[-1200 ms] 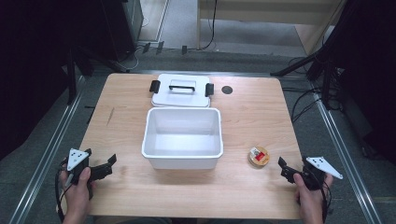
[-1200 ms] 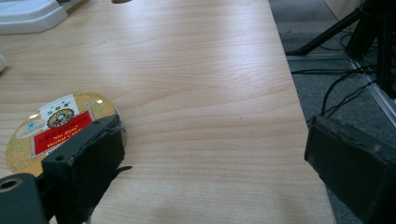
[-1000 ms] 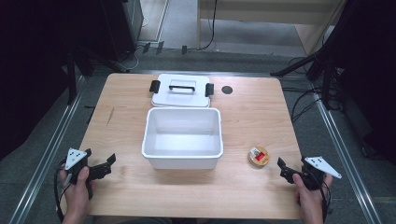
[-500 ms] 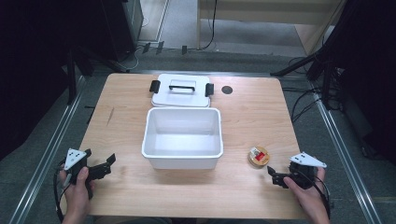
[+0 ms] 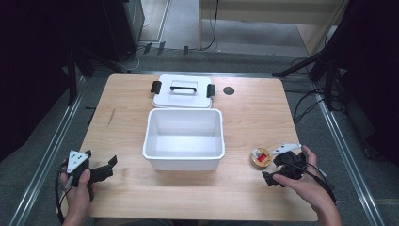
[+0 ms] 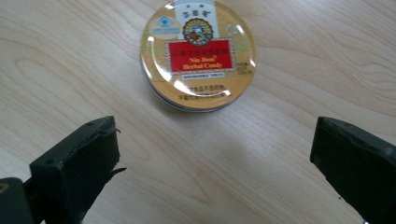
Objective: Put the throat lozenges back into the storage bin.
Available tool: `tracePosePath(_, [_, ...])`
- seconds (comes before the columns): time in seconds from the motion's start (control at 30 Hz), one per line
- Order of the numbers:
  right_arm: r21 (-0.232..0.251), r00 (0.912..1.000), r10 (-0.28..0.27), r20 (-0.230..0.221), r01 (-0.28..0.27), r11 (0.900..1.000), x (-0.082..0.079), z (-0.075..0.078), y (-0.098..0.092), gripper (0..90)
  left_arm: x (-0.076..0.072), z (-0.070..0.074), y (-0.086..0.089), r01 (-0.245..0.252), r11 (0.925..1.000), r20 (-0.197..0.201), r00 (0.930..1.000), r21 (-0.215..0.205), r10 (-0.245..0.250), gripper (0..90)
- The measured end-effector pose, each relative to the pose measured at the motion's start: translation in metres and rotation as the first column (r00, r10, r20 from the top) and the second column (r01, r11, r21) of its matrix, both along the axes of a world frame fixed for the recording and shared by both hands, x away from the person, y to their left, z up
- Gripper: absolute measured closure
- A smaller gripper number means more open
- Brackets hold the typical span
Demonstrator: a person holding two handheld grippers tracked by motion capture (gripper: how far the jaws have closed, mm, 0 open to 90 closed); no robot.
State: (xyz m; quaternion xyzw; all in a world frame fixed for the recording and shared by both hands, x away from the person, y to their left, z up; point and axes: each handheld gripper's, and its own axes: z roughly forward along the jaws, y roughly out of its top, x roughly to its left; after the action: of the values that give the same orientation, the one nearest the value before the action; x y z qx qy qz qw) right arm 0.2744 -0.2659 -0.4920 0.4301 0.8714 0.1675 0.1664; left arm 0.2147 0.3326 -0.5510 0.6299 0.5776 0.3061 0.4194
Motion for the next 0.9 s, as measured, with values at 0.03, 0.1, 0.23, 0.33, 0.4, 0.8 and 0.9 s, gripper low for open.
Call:
tracePosePath(0.03, [-0.013,0.9999,0.004,-0.013,-0.005,1.000,0.002,0.001,0.003,1.5,0.000,0.000,0.000,-0.001,1.0000,0.000,1.0000,-0.008,0.001,0.0])
tracePosePath(0.1, [-0.035,0.9994,0.017,-0.030,-0.018,0.999,0.006,0.004,0.008,1.5,0.000,0.000,0.001,0.000,0.9998,0.001,1.0000,-0.018,0.000,0.0])
tracePosePath(0.23, [-0.067,0.9971,0.020,-0.073,-0.024,0.997,0.013,0.007,0.017,1.5,0.000,0.000,0.001,0.003,0.9998,0.001,1.0000,-0.017,-0.003,0.0])
tracePosePath(0.33, [-0.092,0.9940,0.021,-0.107,-0.031,0.995,0.018,0.007,0.022,1.5,0.000,0.000,0.001,0.004,0.9999,-0.001,1.0000,-0.012,-0.004,0.0])
tracePosePath(0.4, [-0.110,0.9914,0.019,-0.130,-0.033,0.993,0.021,0.007,0.025,1.5,0.000,0.000,0.001,0.005,0.9999,-0.003,1.0000,-0.009,-0.005,0.0])
tracePosePath(0.8, [-0.146,0.9720,-0.010,-0.235,-0.025,0.989,0.047,0.002,0.039,1.4,0.000,0.000,-0.001,0.011,0.9999,-0.004,0.9999,0.006,-0.011,0.0])
tracePosePath(0.9, [-0.162,0.9675,-0.014,-0.253,-0.028,0.986,0.051,-0.001,0.042,1.5,0.000,0.000,-0.001,0.012,0.9999,-0.004,0.9999,0.005,-0.012,0.0])
